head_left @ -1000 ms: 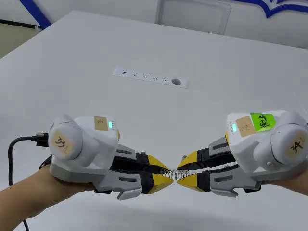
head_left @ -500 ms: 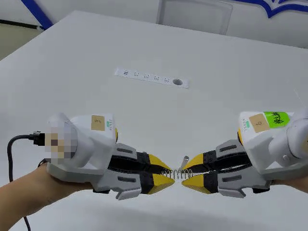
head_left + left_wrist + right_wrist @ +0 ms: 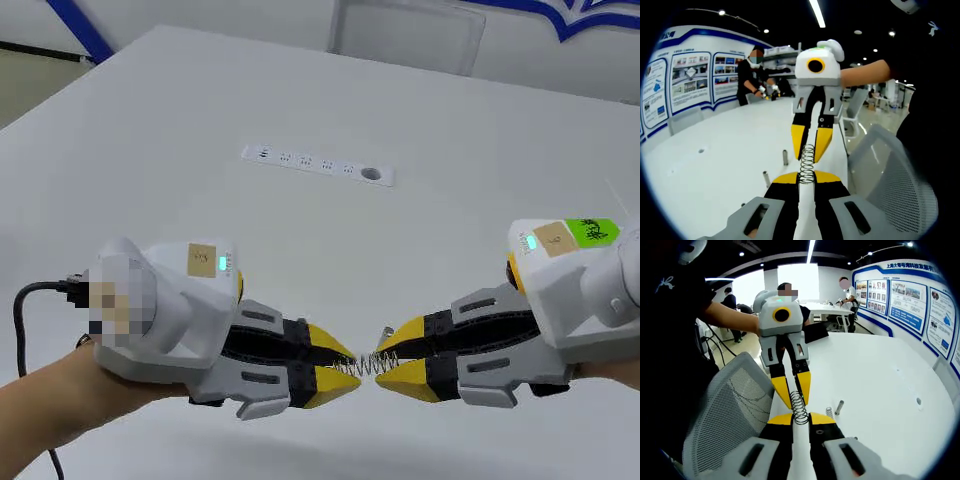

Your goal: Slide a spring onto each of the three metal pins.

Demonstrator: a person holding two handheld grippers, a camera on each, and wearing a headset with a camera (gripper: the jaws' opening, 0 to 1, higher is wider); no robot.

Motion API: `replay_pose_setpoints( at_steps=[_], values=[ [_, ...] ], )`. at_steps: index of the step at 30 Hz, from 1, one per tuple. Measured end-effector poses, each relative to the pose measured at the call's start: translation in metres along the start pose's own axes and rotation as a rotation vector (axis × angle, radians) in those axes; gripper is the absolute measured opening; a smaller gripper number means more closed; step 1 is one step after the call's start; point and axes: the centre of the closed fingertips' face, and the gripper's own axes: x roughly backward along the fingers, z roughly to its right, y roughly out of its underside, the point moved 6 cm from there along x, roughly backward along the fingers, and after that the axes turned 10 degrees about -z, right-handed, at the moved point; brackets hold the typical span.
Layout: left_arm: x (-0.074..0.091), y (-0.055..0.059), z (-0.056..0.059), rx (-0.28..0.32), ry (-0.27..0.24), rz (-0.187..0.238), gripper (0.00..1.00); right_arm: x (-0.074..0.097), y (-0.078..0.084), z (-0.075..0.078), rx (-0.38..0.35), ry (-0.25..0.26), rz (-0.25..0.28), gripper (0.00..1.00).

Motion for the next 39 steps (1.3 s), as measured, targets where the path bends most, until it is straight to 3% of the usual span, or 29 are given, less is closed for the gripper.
replay_pose_setpoints(
  at_steps=[12, 19, 33, 39],
  values=[
    [-0.002, 0.0, -0.001, -0.004, -0.009, -0.004, 0.09, 0.004, -0.021, -0.002, -0.044, -0.017, 0.114, 0.12],
    [-0.004, 0.001, -0.003, 0.003, -0.011, -0.002, 0.09, 0.001, -0.029, -0.004, -0.053, -0.004, 0.135, 0.11],
    [-0.006, 0.002, -0.008, 0.02, 0.015, 0.005, 0.1, -0.003, -0.033, 0.0, -0.057, 0.017, 0.124, 0.11],
    [-0.003, 0.004, -0.015, 0.005, -0.037, -0.006, 0.16, -0.002, -0.037, 0.007, -0.051, 0.034, 0.123, 0.11]
  ],
)
